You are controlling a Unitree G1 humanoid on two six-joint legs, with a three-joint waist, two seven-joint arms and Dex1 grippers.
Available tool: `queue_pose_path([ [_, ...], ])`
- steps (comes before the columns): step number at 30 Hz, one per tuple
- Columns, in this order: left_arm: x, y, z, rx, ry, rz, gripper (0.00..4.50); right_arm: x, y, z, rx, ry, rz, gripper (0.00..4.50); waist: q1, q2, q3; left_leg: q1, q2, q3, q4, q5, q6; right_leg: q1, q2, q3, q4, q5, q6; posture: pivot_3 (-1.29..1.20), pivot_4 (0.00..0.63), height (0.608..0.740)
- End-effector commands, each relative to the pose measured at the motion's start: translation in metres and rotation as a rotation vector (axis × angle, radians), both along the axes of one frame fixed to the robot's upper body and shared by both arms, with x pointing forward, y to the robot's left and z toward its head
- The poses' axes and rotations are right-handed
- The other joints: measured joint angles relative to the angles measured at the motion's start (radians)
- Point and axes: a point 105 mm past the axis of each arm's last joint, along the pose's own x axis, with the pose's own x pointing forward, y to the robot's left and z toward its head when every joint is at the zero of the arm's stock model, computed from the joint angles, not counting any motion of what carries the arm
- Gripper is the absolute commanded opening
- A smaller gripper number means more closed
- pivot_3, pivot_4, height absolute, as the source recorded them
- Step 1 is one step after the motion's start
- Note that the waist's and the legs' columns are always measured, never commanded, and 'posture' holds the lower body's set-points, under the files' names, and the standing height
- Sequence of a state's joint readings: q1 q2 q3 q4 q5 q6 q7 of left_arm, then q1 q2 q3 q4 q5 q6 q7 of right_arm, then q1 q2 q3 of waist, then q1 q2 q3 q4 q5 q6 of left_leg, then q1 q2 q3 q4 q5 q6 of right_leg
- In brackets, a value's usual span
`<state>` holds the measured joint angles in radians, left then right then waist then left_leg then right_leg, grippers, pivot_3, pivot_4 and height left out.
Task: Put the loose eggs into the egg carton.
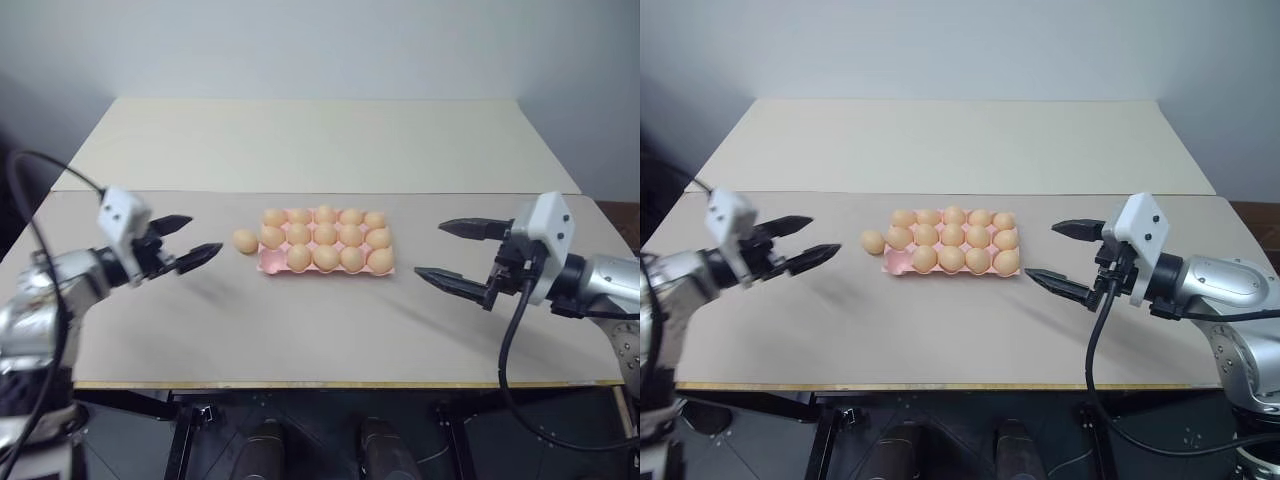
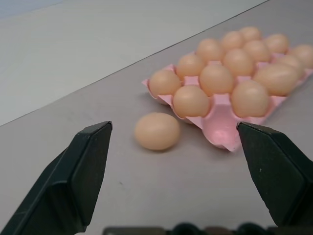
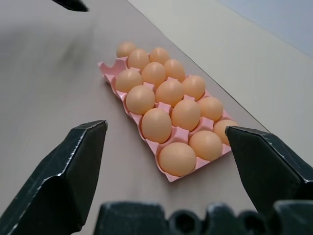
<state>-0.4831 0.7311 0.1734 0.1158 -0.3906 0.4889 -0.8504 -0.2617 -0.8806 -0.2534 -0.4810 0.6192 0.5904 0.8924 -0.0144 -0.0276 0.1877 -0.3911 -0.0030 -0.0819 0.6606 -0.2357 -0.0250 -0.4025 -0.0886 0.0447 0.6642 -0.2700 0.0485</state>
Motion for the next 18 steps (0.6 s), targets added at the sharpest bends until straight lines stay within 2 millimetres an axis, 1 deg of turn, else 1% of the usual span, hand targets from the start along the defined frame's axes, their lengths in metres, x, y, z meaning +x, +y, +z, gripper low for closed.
queue_pose_path([
  [1,0.018,-0.001,-0.004,0.032,-0.016,0.037,4.43,-0.003,0.000,0.014,-0.010,-0.064,-0.001,4.50,-0.003,0.000,0.000,-0.001,0.000,0.000,0.000,0.000,0.000,-0.001,0.000,0.000,0.000,0.000,0.000,0.00,0.150,0.740],
  [5,0.033,-0.010,-0.020,0.032,0.022,0.046,4.43,-0.005,-0.001,0.015,-0.008,-0.069,-0.008,4.50,-0.007,0.000,0.000,-0.003,0.000,0.000,0.000,0.000,0.000,-0.003,0.000,0.000,0.000,0.000,0.000,0.00,0.150,0.740],
  [10,0.048,-0.014,-0.036,0.013,0.047,0.079,4.43,-0.007,-0.002,0.015,-0.001,-0.070,-0.025,4.50,-0.003,0.000,0.000,-0.002,0.000,0.000,0.001,0.000,0.000,-0.002,0.000,0.000,0.001,0.000,0.000,0.00,0.150,0.740],
  [13,0.054,-0.014,-0.041,0.022,0.047,0.093,4.43,-0.009,-0.001,0.013,-0.002,-0.068,-0.026,4.50,-0.003,0.000,0.000,-0.002,0.000,0.000,0.001,0.000,0.000,-0.002,0.000,0.000,0.000,0.000,0.000,0.00,0.150,0.740],
  [18,0.055,-0.016,-0.045,0.024,0.054,0.077,4.43,-0.010,-0.001,0.012,0.006,-0.065,-0.033,4.50,-0.004,0.000,0.000,-0.003,0.000,0.000,0.001,0.000,0.000,-0.002,0.000,0.000,0.001,0.000,0.000,0.00,0.150,0.740],
])
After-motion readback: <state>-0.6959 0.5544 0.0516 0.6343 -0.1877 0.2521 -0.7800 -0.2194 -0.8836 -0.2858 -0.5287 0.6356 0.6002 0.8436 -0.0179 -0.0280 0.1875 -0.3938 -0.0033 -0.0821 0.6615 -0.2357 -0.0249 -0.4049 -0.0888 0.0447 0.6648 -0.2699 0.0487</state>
